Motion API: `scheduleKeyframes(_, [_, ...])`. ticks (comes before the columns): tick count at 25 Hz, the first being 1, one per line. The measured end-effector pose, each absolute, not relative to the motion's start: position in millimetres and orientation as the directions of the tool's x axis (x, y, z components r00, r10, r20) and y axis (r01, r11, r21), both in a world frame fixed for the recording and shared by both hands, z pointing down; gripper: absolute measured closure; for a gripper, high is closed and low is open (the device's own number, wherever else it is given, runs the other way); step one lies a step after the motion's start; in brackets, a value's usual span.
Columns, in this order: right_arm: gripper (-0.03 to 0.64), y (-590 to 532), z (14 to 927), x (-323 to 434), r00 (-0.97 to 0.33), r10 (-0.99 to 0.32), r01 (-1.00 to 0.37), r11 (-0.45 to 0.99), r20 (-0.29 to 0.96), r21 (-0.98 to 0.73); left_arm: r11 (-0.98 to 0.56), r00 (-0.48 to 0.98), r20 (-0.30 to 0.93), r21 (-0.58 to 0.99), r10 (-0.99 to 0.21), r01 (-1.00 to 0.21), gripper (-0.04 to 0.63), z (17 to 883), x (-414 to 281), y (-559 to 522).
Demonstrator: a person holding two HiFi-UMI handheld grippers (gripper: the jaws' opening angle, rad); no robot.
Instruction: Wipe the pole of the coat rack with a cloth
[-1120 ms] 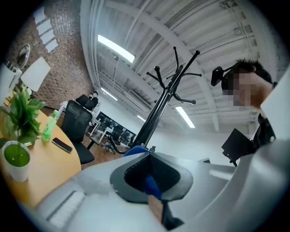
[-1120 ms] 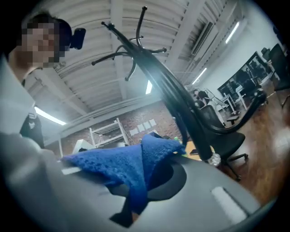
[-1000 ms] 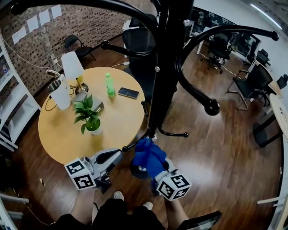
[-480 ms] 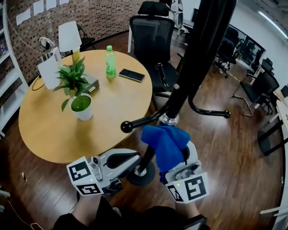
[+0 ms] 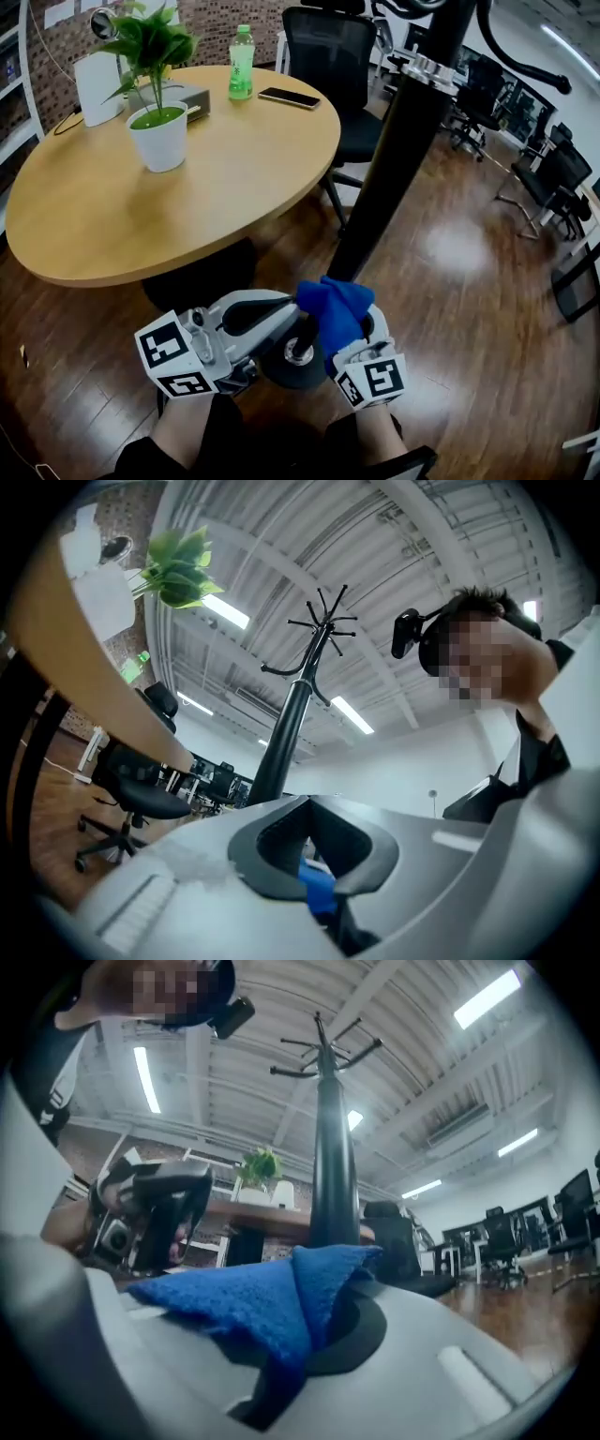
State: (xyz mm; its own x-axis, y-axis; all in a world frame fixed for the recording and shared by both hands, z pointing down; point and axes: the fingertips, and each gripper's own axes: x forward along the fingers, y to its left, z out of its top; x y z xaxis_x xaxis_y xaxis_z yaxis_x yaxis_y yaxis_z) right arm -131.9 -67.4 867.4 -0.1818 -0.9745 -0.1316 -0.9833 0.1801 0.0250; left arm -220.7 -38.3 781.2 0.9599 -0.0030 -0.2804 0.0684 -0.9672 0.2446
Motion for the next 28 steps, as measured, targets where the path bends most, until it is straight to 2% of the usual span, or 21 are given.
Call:
scheduleKeyframes(6, [0.592, -68.3, 1035.6, -129.4, -0.211, -0.962, -0.970, 0.184, 0.175, -0.158, -0.960, 0.970, -0.243, 0.276, -0.020, 0.049, 0.592, 802.7, -216.0, -33.3])
scheduleKeyframes(11, [0.593, -69.7, 1147.4, -137.7, -0.273, -0.876, -0.944, 0.163, 0.397, -0.287, -0.951, 0.977, -0.210, 0.307, -0.046, 0.021, 0.592, 826.0, -218.2, -36.6])
scheduleKeyframes(16, [0.592, -65.8, 1189.7, -131.9, -0.259, -0.835, -0.934, 0.089, 0.485, -0.346, -0.954, 0.980, -0.192, 0.301, -0.056, 0.005, 0.592, 828.8, -223.4, -35.7])
scheduleKeyframes(19, [0.592, -69.3, 1182.8, -132.5, -0.258, -0.850, -0.930, 0.091, 0.459, -0.356, -0.955, 0.980, -0.187, 0.296, -0.068, -0.010, 0.592, 831.0, -227.9, -37.6])
scheduleKeyframes(22, [0.594, -70.7, 1142.4, -133.7, -0.281, -0.892, -0.906, 0.125, 0.354, -0.404, -0.954, 0.981, -0.180, 0.300, -0.075, -0.018, 0.592, 834.8, -230.4, -36.8])
scheduleKeyframes(25, [0.593, -69.1, 1050.3, -129.5, -0.280, -0.949, -0.883, 0.197, 0.143, -0.426, -0.953, 0.981, -0.179, 0.301, -0.079, -0.022, 0.592, 834.3, -234.4, -35.7])
scheduleKeyframes(28, [0.592, -63.1, 919.7, -118.4, -0.248, -0.963, -0.893, 0.270, -0.107, -0.361, -0.955, 0.976, -0.199, 0.297, -0.083, -0.021, 0.592, 823.6, -239.3, -35.4])
